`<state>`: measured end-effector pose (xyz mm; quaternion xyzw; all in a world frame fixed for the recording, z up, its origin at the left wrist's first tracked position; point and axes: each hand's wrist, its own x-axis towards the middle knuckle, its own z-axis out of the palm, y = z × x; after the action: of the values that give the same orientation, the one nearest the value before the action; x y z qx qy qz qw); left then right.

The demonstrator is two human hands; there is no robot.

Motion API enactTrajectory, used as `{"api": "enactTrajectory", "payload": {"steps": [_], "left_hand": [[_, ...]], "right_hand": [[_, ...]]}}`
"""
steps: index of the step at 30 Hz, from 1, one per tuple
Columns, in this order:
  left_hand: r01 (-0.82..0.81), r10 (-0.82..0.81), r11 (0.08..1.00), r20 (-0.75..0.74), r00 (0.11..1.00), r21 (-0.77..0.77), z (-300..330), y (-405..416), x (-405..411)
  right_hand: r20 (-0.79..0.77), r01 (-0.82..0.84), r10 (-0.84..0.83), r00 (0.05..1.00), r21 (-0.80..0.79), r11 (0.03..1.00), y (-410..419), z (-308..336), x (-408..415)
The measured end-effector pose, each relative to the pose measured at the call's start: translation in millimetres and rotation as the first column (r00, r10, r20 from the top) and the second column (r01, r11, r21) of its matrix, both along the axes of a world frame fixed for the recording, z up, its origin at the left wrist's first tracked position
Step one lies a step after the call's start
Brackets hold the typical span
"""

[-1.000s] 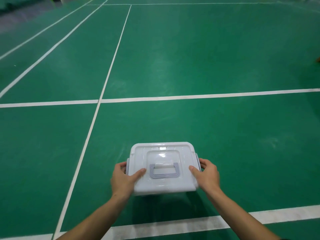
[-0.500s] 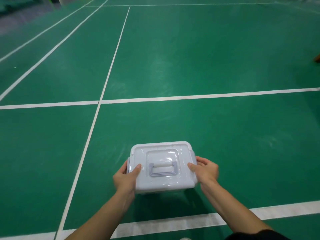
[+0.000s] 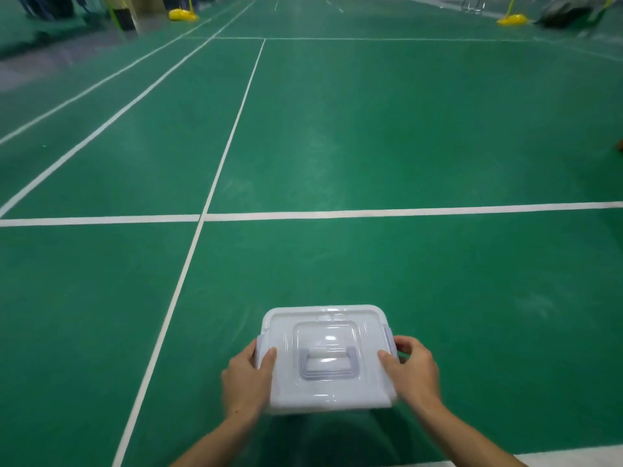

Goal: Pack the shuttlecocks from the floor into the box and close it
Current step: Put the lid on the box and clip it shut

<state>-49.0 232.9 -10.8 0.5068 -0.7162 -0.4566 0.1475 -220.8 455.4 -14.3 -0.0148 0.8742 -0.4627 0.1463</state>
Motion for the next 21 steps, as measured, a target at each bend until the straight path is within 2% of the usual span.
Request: {"api": "enactTrajectory", "payload": {"steps": [2, 7, 13, 17, 21], "left_hand": [[-0.020, 0.020, 0.999, 0.003, 1.000, 0.030, -3.0, -5.3, -1.5], [-0.132, 0.133, 0.991, 0.096, 0.986, -0.021, -10.4, -3.8, -7.6], [-0.139, 0.163, 0.984, 0.237, 0.958, -0.115, -1.4, 3.9, -19.7], [-0.060, 0.044, 0.998, 0.423, 0.905, 0.023, 19.7, 1.7, -27.5], [-0.021, -0.064, 0.982, 0.436, 0.897, 0.188, 77.8, 1.6, -42.8]], "right_hand": [[0.014, -0.023, 0.023, 1.000, 0.026, 0.999, -0.8, -1.0, -6.0], [0.032, 0.000, -0.001, 0.999, 0.030, 1.000, -1.5, -8.2, -7.9], [0.063, 0.065, -0.070, 0.996, 0.081, 0.995, -7.7, -4.3, 0.0], [0.106, 0.040, -0.061, 0.992, 0.196, 0.980, -12.7, 13.0, -1.1], [0.244, -0.155, 0.056, 0.968, 0.408, 0.900, -16.0, 62.6, -15.5]]}}
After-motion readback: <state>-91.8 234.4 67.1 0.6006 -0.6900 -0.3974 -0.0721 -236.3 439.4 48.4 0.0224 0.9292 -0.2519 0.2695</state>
